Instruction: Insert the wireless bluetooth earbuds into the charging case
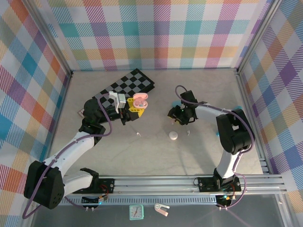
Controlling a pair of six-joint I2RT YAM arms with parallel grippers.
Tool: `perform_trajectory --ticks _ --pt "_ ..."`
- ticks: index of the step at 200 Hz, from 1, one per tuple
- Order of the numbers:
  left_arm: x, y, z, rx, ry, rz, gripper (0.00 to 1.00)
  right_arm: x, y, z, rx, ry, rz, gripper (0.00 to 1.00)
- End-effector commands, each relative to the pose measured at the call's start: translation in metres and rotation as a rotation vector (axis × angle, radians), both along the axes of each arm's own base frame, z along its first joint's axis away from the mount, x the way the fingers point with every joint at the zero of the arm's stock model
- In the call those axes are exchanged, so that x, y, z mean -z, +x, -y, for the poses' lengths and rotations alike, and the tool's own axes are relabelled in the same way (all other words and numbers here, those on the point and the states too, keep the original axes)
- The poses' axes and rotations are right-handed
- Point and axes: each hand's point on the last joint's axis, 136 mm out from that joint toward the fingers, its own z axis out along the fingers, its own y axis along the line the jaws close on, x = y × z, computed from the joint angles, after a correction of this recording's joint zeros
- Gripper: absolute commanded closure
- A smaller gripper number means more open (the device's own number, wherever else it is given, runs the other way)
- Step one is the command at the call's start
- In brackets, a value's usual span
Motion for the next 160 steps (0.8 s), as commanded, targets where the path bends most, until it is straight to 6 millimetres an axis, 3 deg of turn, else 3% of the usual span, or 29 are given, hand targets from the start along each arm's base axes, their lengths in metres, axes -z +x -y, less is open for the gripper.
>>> perform_trajectory --ticks 1,39,70,101,128,160 --pt "-0.008 -0.002 -0.004 -0.015 -0.004 0.043 0.7 0.002 0.004 0.004 -0.02 -0.045 -0.003 0.55" --pt "-0.002 -0.001 -0.005 -0.031 0.009 0.038 0.7 -0.012 0.003 0.011 -0.081 -0.122 0.022 0.55" --pt "0.001 0.005 -0.011 -0.07 0.002 0.037 0.7 -0.015 -0.006 0.026 -0.169 -0.356 0.042 0.54" --pt "0.003 0.023 -0.039 -0.183 -0.04 0.03 0.7 -0.011 -0.013 0.03 -0.254 -0.587 0.049 0.54" --pt "-0.001 0.033 -0.063 -0.26 -0.087 0.027 0.7 -0.012 -0.013 0.022 -0.301 -0.707 0.067 0.56" --pt "-0.006 0.035 -0.07 -0.284 -0.096 0.036 0.7 -0.008 -0.011 0.014 -0.351 -0.823 0.07 0.58"
